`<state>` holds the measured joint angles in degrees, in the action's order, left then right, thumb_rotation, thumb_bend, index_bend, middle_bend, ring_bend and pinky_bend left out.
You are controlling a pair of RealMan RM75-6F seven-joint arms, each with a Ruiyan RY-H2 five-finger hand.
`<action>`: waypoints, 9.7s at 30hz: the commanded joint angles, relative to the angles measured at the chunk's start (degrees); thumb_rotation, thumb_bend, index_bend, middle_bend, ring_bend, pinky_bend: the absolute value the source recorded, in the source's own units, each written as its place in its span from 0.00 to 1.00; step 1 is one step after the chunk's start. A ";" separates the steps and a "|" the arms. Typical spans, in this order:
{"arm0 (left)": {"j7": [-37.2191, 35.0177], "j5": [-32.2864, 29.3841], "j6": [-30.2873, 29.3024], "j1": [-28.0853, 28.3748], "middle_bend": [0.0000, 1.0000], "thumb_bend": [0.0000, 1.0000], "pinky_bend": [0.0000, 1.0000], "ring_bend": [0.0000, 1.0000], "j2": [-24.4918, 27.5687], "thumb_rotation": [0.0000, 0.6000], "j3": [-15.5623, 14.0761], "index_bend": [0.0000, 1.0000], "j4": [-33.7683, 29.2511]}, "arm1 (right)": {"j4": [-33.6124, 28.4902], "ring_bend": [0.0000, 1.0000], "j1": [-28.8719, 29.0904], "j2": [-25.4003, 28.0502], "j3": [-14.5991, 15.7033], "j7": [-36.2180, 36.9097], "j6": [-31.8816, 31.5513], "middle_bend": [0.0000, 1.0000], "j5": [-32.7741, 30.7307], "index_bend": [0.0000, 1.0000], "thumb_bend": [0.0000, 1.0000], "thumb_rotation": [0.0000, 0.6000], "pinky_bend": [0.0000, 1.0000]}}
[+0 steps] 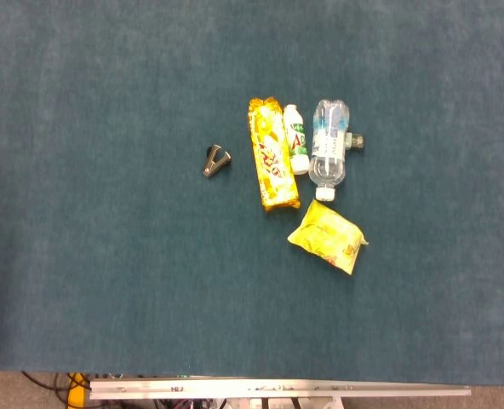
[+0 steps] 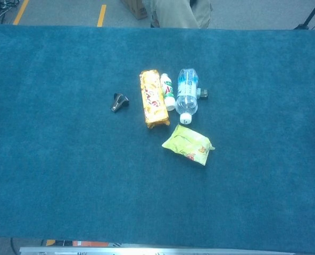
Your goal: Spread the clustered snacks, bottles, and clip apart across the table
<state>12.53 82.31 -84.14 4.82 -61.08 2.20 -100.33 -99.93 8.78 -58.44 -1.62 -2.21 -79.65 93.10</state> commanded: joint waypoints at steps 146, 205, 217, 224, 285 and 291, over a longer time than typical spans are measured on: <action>-4.65 -1.78 1.34 -3.64 0.04 0.36 0.07 0.03 2.97 1.00 -2.28 0.00 -1.65 | -4.38 0.23 34.05 -17.06 -1.14 -24.60 26.51 0.25 -21.53 0.05 0.00 1.00 0.46; -9.21 -1.38 0.41 -5.59 0.04 0.36 0.07 0.03 4.05 1.00 -3.12 0.00 -0.28 | 15.95 0.21 60.96 -39.71 0.03 -56.10 32.03 0.26 -49.35 0.05 0.00 1.00 0.43; -9.67 -0.58 0.03 -5.71 0.04 0.36 0.07 0.03 3.93 1.00 -3.15 0.00 0.13 | 16.76 0.25 62.44 -41.39 0.97 -57.22 31.40 0.32 -51.24 0.27 0.00 1.00 0.43; -9.96 -0.19 -0.07 -5.91 0.04 0.36 0.07 0.03 4.16 1.00 -3.39 0.00 -0.16 | 19.15 0.39 62.22 -43.27 1.29 -57.61 30.00 0.46 -52.12 0.61 0.00 1.00 0.43; -8.14 -0.28 0.89 -5.66 0.04 0.36 0.07 0.03 4.50 1.00 -3.56 0.00 -1.94 | -12.87 0.34 51.67 -26.25 10.45 -45.59 32.72 0.40 -20.19 0.34 0.00 1.00 0.45; -7.53 -0.28 1.09 -5.43 0.04 0.36 0.07 0.03 4.51 1.00 -3.52 0.00 -2.27 | -13.89 0.33 50.58 -24.54 10.70 -44.41 32.39 0.38 -18.41 0.23 0.00 1.00 0.45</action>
<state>5.00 82.05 -83.06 -0.62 -56.57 -1.33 -102.59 -113.69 59.49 -83.11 8.99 -46.74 -47.26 74.53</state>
